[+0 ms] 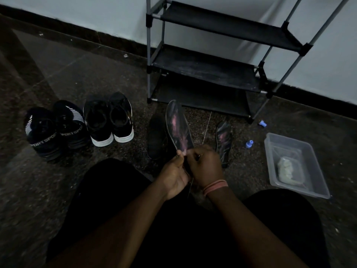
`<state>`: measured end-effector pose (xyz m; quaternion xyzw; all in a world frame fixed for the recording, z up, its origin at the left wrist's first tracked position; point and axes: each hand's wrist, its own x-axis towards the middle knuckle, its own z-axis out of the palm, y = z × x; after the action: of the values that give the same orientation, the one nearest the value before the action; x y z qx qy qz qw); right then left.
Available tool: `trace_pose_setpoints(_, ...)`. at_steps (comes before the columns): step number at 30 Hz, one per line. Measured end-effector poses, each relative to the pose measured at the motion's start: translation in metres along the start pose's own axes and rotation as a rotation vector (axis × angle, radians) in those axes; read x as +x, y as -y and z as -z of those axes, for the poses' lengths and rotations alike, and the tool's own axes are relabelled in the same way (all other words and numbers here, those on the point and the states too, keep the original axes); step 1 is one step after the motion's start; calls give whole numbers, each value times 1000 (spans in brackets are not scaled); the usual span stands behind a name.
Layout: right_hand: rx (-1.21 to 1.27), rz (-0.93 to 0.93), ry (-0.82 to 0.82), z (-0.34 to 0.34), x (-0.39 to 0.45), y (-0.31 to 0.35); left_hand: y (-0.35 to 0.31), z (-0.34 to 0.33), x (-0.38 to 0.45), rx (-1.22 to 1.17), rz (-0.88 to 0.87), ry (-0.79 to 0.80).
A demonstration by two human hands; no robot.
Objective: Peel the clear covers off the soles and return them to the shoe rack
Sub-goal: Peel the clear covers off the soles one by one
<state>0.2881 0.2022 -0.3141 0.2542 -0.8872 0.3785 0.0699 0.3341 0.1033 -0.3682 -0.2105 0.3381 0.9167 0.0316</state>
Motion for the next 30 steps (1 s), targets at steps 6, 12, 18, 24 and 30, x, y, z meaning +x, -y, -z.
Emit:
trace_pose_setpoints(6, -51, 41, 75, -3, -7, 2, -1, -1, -5, -31, -14, 40)
trace_pose_setpoints(12, -93, -5, -43, 4, 9, -16, 0, -3, -6, -16, 27, 77)
trace_pose_setpoints(18, 95, -32, 38, -3, -3, -7, -21, 2, -6, -103, 41, 154)
trace_pose_setpoints(24, 144, -151, 221, -1, -10, -7, -26, 3, 0, -109, 136, 23)
trace_pose_setpoints(30, 280, -240, 245, -10, -13, -4, -22, 10, 12, -156, 57, -52)
